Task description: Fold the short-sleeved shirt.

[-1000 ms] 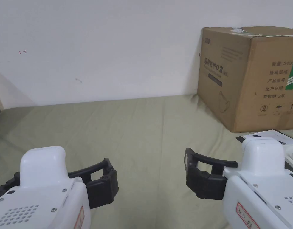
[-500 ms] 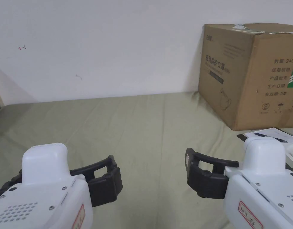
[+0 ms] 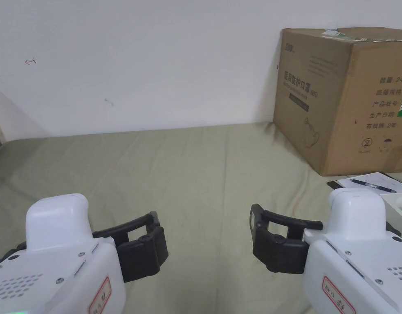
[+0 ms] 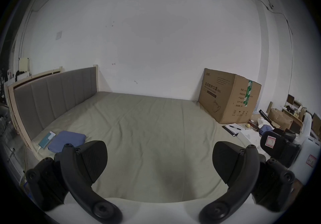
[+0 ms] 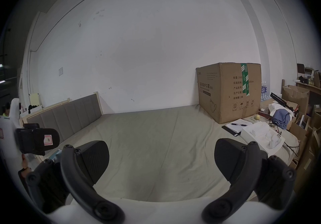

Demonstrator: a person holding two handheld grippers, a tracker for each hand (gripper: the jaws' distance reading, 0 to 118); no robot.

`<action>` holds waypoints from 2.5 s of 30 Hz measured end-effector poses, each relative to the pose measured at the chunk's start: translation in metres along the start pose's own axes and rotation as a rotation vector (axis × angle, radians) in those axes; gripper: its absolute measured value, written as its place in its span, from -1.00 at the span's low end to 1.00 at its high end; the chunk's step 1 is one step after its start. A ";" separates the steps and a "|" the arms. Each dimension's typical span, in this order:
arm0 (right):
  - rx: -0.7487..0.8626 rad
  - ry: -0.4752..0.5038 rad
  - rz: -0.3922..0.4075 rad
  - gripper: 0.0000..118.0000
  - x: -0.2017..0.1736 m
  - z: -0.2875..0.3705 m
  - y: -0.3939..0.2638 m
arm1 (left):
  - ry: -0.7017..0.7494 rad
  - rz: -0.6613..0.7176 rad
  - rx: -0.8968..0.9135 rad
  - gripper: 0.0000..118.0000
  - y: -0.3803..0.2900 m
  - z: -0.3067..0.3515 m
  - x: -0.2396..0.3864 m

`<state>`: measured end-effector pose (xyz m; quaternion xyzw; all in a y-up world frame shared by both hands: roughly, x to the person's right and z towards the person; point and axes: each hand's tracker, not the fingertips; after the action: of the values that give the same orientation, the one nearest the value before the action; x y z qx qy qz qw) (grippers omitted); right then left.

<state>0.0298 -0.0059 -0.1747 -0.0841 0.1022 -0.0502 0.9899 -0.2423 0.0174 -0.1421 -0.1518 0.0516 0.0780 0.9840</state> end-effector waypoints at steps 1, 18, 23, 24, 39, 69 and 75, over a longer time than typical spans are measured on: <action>0.001 0.000 0.002 1.00 0.000 0.000 0.000 | 0.008 -0.013 0.013 1.00 0.000 0.000 0.001; -0.009 -0.016 0.009 1.00 0.001 -0.004 -0.003 | 0.019 -0.050 0.097 1.00 0.000 0.000 0.001; -0.011 -0.015 0.007 1.00 0.001 -0.005 -0.003 | 0.038 -0.085 0.085 1.00 -0.001 -0.002 0.004; -0.011 -0.015 0.007 1.00 0.001 -0.006 -0.003 | 0.038 -0.087 0.084 1.00 -0.002 -0.002 0.004; -0.016 -0.016 0.006 1.00 0.001 -0.007 -0.003 | 0.023 -0.076 0.073 1.00 -0.001 -0.003 0.002; -0.025 -0.031 0.020 1.00 0.004 -0.013 -0.007 | 0.043 -0.088 0.078 1.00 0.000 -0.006 0.006; -0.024 -0.028 0.014 1.00 0.004 -0.013 -0.006 | 0.034 -0.057 0.079 1.00 0.003 -0.009 0.003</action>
<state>0.0306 -0.0145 -0.1868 -0.0960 0.0893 -0.0407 0.9905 -0.2407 0.0176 -0.1522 -0.1157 0.0671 0.0451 0.9900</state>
